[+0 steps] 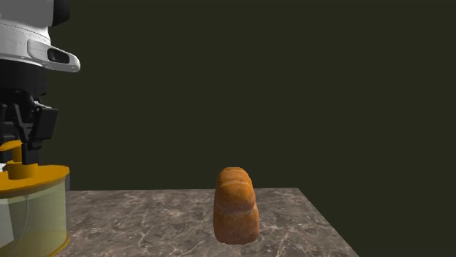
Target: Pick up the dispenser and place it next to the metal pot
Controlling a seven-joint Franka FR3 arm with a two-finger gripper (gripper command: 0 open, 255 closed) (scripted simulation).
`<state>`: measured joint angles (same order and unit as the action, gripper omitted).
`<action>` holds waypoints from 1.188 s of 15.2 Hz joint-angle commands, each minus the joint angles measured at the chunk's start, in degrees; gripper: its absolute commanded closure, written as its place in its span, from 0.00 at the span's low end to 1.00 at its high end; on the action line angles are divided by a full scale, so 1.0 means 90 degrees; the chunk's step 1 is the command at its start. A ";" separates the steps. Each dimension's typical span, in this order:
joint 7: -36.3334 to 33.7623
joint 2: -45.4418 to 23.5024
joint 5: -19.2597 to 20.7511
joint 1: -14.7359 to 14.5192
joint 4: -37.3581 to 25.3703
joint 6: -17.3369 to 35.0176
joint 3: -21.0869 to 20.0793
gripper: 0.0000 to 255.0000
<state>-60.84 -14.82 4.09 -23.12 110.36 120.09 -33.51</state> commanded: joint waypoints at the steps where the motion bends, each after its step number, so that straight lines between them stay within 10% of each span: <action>1: -0.0021 -0.0081 0.0054 -0.0013 0.0069 0.0145 0.0021 1.00; 18: -0.0288 -0.0843 0.0557 -0.0211 0.0455 0.1192 0.0259 1.00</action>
<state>-63.39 -22.32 9.02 -24.99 114.41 130.62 -31.22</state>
